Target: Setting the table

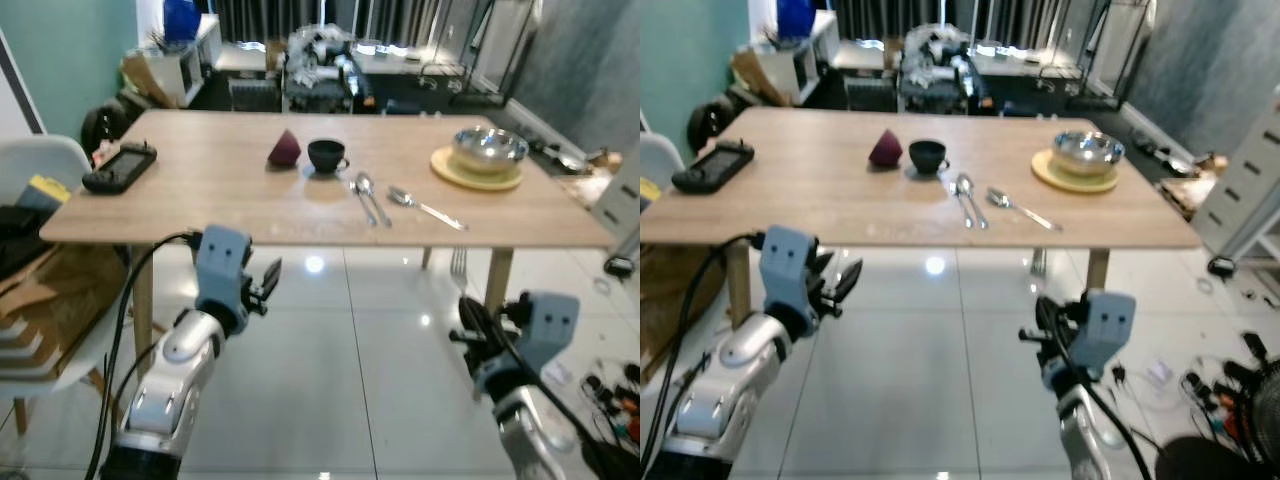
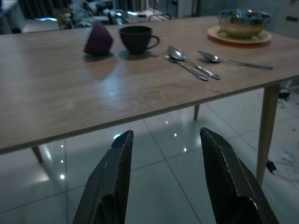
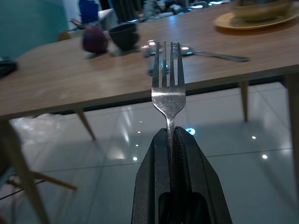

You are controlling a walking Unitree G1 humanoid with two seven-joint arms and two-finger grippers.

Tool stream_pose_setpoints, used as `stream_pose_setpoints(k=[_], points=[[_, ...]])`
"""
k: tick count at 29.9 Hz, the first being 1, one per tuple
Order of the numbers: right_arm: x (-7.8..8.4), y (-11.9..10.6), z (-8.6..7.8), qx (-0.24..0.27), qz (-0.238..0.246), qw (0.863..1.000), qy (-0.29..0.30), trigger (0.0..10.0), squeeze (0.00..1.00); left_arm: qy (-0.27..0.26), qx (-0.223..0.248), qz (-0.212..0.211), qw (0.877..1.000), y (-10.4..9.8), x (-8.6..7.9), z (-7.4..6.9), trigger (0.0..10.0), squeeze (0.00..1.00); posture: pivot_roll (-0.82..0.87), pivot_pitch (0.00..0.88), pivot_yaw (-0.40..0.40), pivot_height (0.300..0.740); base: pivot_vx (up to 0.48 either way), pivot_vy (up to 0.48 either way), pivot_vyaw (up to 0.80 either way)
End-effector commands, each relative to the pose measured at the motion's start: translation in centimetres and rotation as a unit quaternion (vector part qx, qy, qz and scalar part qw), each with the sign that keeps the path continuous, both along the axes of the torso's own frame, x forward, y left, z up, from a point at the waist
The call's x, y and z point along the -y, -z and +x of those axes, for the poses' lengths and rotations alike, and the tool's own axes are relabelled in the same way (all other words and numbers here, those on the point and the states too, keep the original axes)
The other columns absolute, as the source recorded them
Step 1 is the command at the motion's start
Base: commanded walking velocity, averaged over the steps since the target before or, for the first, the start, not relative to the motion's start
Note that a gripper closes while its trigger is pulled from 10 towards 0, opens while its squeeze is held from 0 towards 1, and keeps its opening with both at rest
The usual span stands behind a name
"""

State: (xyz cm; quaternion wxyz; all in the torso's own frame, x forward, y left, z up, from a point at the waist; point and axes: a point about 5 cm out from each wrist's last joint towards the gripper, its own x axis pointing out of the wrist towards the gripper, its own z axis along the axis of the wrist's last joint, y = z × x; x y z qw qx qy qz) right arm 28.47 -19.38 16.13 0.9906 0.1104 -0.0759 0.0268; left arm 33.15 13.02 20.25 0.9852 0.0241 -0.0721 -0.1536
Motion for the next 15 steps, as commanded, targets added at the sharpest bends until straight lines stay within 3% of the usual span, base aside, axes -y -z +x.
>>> stream_pose_setpoints(k=[1, 15], points=[[0.05, 0.22, -0.09, -0.004, -0.001, 1.0, 0.002, 10.0, 0.0, -0.002, -0.008, 0.0, 1.0, 0.48, -0.14, -0.05, 10.0, 0.0, 0.07, 0.048, 0.059, 0.74, 0.0, 0.0, 0.0], [0.14, 0.25, -0.04, -0.008, 0.009, 1.0, 0.002, 10.0, 0.0, 0.001, -0.007, 0.0, 1.0, 0.45, -0.05, 0.02, 10.0, 0.0, 0.07, 0.047, 0.06, 0.74, 0.0, 0.0, -0.11]])
